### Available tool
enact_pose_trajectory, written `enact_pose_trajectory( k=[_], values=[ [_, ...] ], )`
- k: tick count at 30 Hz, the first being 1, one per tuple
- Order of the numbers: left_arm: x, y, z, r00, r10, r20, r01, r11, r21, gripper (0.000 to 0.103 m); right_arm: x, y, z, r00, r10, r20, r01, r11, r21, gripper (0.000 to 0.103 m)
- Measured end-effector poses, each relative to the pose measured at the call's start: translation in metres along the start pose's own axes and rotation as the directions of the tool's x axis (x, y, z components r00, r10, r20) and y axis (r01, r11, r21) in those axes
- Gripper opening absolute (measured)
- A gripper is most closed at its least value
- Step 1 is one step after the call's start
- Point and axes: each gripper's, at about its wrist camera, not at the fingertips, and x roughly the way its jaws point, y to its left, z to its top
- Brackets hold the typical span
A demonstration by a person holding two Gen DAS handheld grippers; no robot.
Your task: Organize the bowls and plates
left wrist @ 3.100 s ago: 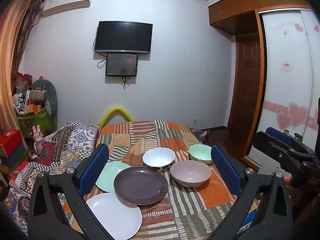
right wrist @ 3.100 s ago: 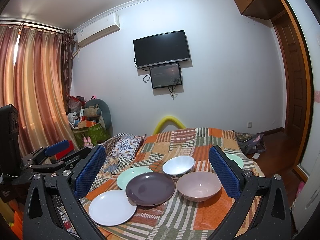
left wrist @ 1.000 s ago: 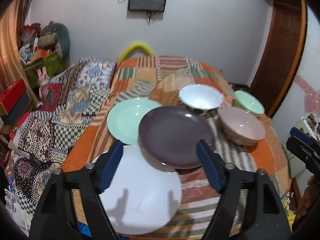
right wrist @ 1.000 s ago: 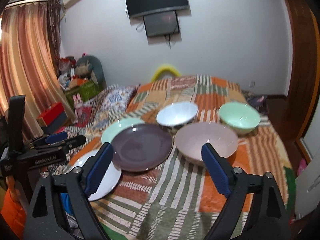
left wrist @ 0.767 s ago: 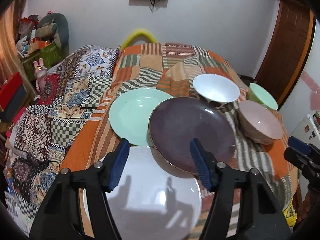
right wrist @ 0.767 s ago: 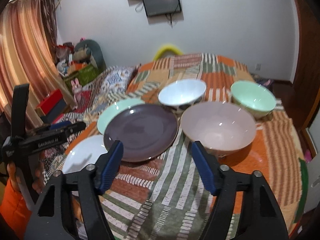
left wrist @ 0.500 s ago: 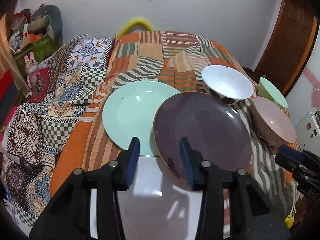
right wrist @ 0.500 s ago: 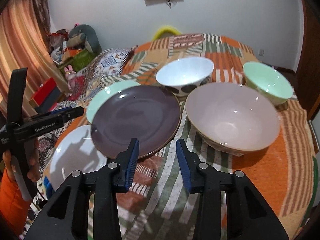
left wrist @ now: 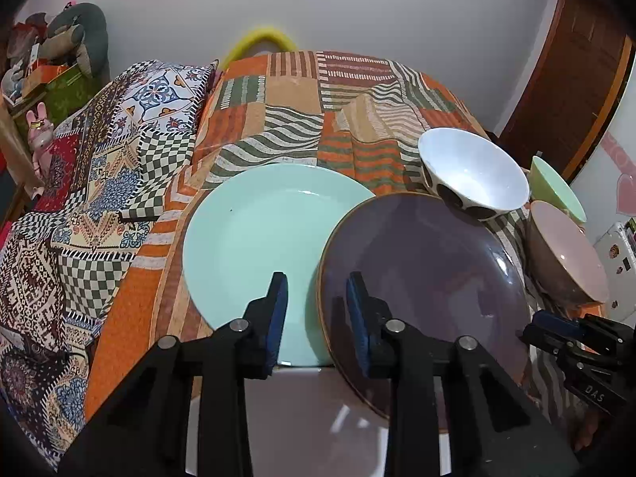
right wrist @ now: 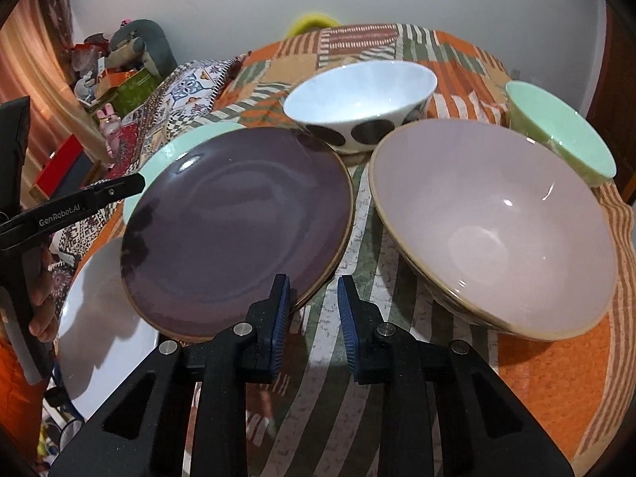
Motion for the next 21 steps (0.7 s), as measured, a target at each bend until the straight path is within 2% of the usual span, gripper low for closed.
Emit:
enact_pose_trajectory(
  k=[6, 10, 16, 21],
  values=[
    [0.012, 0.002, 0.0, 0.999, -0.025, -0.03, 0.025, 1.0, -0.01, 0.018, 0.006, 0.001, 0.007, 1.0, -0.012, -0.017, 0.012, 1.0, 0.005, 0.023],
    [0.017, 0.0, 0.0, 0.998, -0.052, -0.046, 0.051, 0.999, -0.015, 0.015, 0.013, 0.001, 0.01, 0.999, -0.011, -0.035, 0.012, 1.0, 0.021, 0.023],
    [0.015, -0.002, -0.002, 0.998, -0.028, -0.054, 0.027, 1.0, -0.008, 0.015, 0.013, 0.002, 0.011, 0.999, -0.016, -0.032, 0.017, 1.0, 0.019, 0.023],
    [0.004, -0.005, -0.009, 0.997, -0.008, -0.072, 0.008, 1.0, -0.007, 0.015, 0.007, 0.0, 0.009, 0.999, 0.019, -0.03, -0.017, 0.999, 0.047, 0.023]
  ],
)
